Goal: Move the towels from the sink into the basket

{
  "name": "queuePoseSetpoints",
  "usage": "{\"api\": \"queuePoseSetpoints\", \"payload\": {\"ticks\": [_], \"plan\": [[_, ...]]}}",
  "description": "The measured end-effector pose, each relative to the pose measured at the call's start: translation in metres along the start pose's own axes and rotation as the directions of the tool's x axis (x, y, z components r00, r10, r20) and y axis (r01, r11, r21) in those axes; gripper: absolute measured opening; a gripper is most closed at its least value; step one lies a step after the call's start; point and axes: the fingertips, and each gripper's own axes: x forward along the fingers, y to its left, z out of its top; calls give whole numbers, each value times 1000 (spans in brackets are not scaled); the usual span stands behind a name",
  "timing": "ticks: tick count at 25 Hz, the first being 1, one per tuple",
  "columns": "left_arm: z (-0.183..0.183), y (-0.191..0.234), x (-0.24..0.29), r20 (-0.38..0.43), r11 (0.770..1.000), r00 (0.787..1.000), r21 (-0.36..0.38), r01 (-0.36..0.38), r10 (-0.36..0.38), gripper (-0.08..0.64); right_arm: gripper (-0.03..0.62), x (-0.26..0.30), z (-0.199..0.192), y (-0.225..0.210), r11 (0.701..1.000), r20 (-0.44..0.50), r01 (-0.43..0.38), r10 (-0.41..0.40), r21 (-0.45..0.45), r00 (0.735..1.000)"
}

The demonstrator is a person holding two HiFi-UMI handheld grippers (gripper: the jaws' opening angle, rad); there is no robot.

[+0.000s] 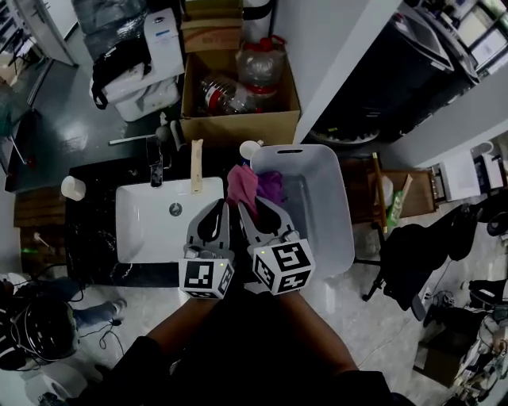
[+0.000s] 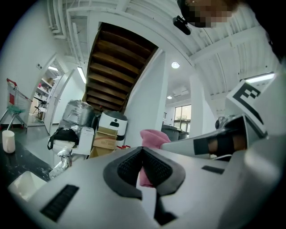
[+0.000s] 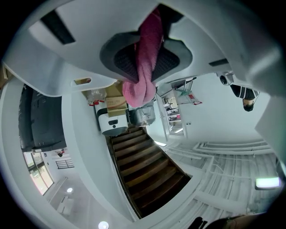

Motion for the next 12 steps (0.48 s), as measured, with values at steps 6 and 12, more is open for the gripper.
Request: {"api": "queuePoseSetpoints", "payload": {"ticks": [6,12], "plan": [[1,-27,8,-19,999,1000,32,4,-3,3,96,-15,8,-29,999,19,-30,29,28,999],[10,-36,12,-1,991,992,51,-126,127,3,97,-33,12,-77,997,15,-56,56,43,998]]}}
